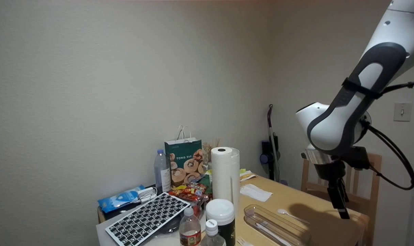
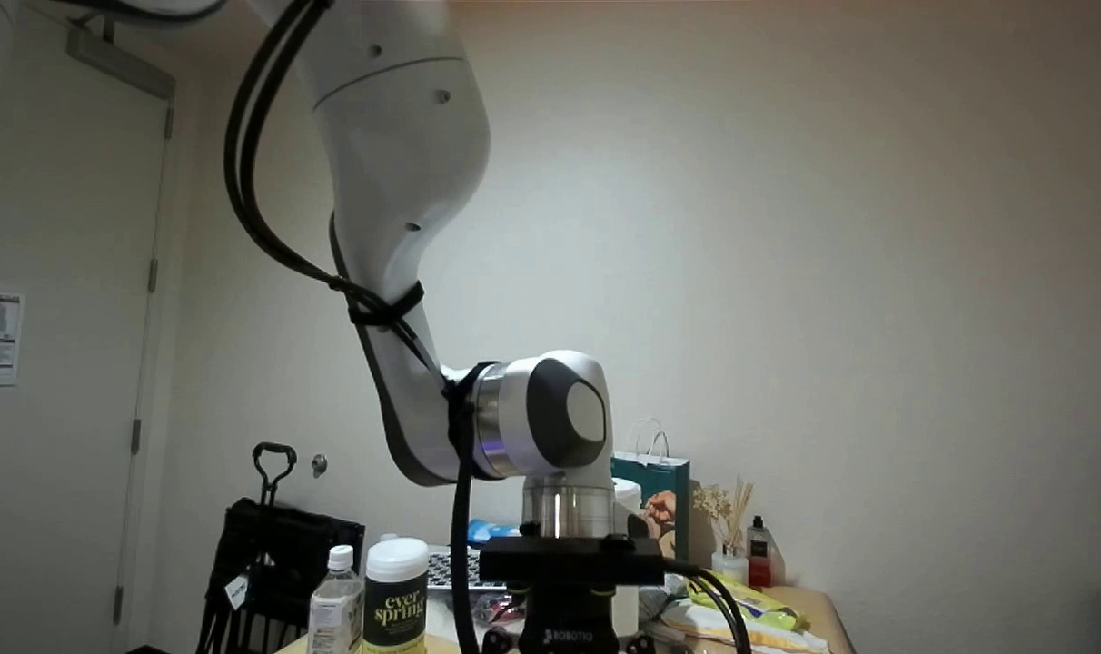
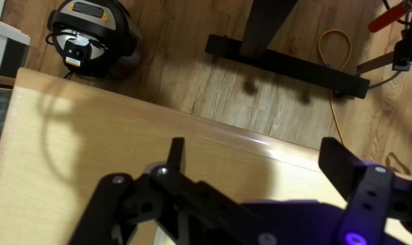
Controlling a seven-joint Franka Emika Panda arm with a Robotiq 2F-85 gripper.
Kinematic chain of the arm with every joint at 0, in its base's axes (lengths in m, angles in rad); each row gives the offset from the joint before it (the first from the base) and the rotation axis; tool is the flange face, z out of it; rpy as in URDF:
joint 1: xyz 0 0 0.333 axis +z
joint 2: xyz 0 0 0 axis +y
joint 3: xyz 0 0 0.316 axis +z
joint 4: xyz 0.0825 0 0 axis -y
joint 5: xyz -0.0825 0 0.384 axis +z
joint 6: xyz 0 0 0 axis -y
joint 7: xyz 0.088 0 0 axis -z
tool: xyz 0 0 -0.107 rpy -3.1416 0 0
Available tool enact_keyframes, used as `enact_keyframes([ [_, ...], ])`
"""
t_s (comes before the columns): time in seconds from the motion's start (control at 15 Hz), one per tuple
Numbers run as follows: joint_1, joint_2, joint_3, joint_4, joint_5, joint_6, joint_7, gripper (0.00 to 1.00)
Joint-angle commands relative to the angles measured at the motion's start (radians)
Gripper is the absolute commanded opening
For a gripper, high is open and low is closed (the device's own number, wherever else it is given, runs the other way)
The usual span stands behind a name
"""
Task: Put the plastic spoon and fork in the plastic container
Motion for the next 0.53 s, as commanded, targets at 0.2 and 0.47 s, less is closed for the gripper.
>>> enact_keyframes([
  [0.2, -0.029, 0.039, 0.021, 0.014, -0.007, 0.002, 0.001, 1.00],
  [0.47, -0.023, 0.094, 0.028, 0.035, -0.025, 0.068, 0.060, 1.00],
])
